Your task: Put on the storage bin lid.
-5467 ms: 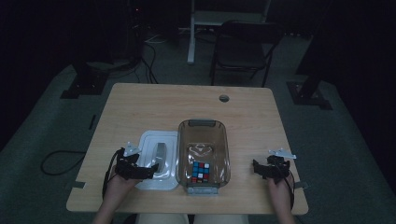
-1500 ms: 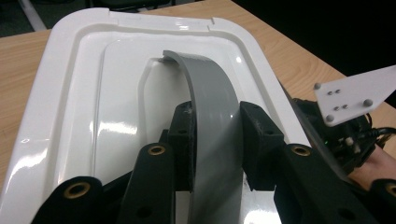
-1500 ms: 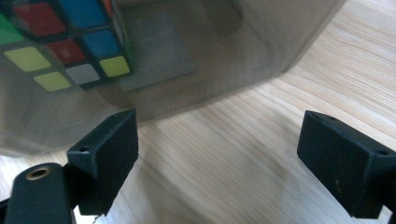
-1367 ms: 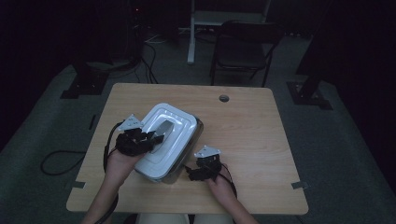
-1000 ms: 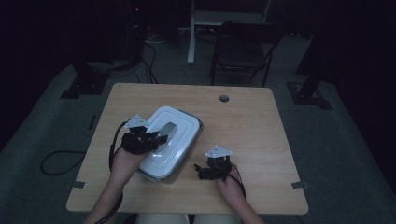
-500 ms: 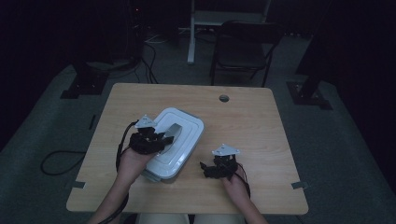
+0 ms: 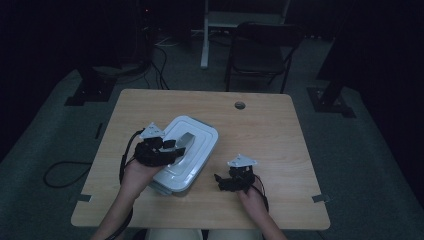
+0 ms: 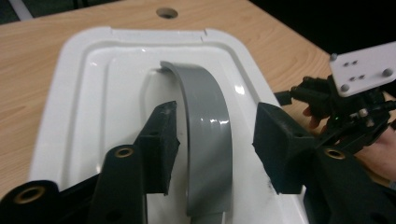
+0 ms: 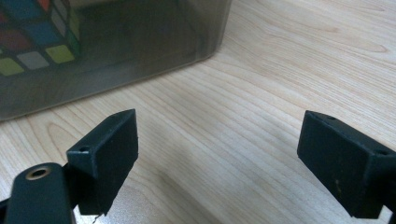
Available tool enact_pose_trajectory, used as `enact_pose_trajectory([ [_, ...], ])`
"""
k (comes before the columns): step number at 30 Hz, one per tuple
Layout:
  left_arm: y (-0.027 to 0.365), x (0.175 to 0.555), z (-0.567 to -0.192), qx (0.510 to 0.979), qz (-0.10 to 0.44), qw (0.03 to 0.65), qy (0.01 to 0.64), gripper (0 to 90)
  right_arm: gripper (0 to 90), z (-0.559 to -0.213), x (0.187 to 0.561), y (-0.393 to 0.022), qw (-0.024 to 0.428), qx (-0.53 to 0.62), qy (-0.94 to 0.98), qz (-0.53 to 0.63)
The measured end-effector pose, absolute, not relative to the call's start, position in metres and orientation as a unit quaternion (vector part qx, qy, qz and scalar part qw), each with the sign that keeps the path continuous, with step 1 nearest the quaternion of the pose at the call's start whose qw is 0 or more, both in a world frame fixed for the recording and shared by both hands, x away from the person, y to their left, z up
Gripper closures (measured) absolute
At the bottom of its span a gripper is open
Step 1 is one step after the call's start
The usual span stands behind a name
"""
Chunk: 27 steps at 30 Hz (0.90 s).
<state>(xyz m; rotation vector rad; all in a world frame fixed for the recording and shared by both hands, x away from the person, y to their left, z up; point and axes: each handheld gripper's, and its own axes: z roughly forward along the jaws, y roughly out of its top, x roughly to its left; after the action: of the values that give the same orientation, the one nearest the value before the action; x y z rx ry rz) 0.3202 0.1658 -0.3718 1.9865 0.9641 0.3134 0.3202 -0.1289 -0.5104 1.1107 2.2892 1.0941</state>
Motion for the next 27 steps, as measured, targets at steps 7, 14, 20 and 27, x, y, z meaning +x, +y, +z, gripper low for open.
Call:
enact_pose_trajectory([
  [7,0.186,0.321,-0.372,0.782,0.135,0.456,0.402,42.0,12.4,-0.510,0.320,-0.137,0.188,0.401,0.807,0.390],
  [14,0.209,0.323,-0.381,0.758,0.145,0.479,0.419,36.7,12.5,-0.513,0.321,-0.143,0.186,0.411,0.805,0.386],
  [20,0.230,0.327,-0.387,0.741,0.148,0.494,0.431,25.2,12.4,-0.514,0.321,-0.143,0.186,0.411,0.805,0.385],
  [27,0.248,0.332,-0.392,0.723,0.155,0.511,0.439,17.1,12.5,-0.517,0.321,-0.142,0.185,0.410,0.807,0.382],
])
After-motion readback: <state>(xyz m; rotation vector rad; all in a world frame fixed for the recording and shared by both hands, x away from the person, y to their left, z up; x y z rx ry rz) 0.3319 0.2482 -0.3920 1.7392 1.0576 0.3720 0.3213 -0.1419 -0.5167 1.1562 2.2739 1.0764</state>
